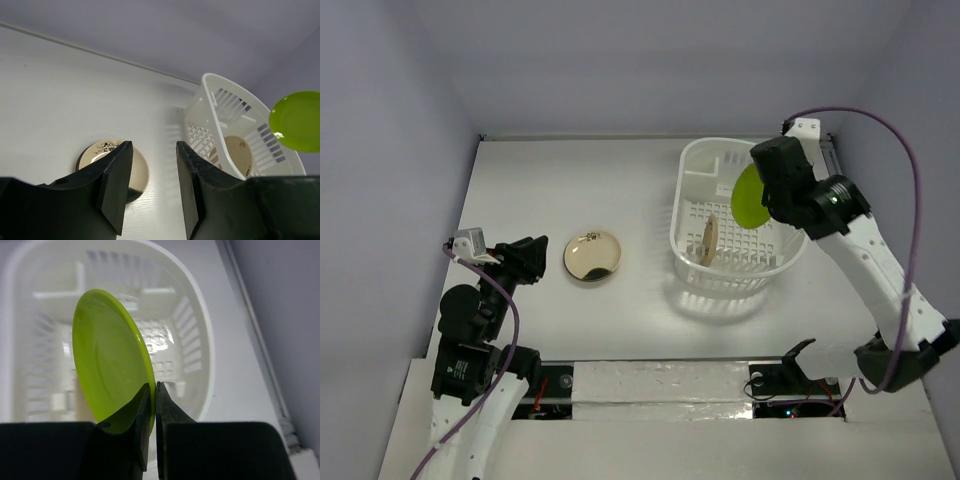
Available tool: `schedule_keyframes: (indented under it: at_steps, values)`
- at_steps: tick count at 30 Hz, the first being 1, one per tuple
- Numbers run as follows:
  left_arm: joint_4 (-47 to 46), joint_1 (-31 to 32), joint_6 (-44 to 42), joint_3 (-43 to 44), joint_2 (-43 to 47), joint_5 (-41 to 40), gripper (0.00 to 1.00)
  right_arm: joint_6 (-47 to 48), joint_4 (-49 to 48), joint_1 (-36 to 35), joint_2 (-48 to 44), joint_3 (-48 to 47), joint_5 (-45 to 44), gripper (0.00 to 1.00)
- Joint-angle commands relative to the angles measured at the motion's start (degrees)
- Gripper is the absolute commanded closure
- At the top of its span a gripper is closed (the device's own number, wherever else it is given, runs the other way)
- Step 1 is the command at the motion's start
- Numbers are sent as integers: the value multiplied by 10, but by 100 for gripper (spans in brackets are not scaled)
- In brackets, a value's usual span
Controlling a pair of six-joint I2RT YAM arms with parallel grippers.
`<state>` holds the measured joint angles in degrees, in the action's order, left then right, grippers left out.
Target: Unload the plates from the dish rack
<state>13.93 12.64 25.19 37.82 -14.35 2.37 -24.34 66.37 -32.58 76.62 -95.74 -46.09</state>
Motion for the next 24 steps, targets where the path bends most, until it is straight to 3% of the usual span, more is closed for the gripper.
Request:
schedule_keyframes:
  at_steps: [1,6,8,11,13,24]
  values:
    - [-29,-3,-1,2,-2,2,63,2,-104,-43,-45,-9,45,100]
    - [-29,-8,0,2,-9,-2,63,-19,-300,-107,-17,55,211,100]
    - [-27,-13,-1,2,-11,-6,63,-30,-344,-141,22,50,225,100]
    - [-23,-13,2,3,-12,-16,63,-27,-346,-162,121,-8,210,100]
    - [-22,-13,3,4,-11,-18,63,-28,-360,-167,180,-27,246,100]
    - [-22,-24,5,3,-18,-18,63,-81,-454,-210,361,-42,335,100]
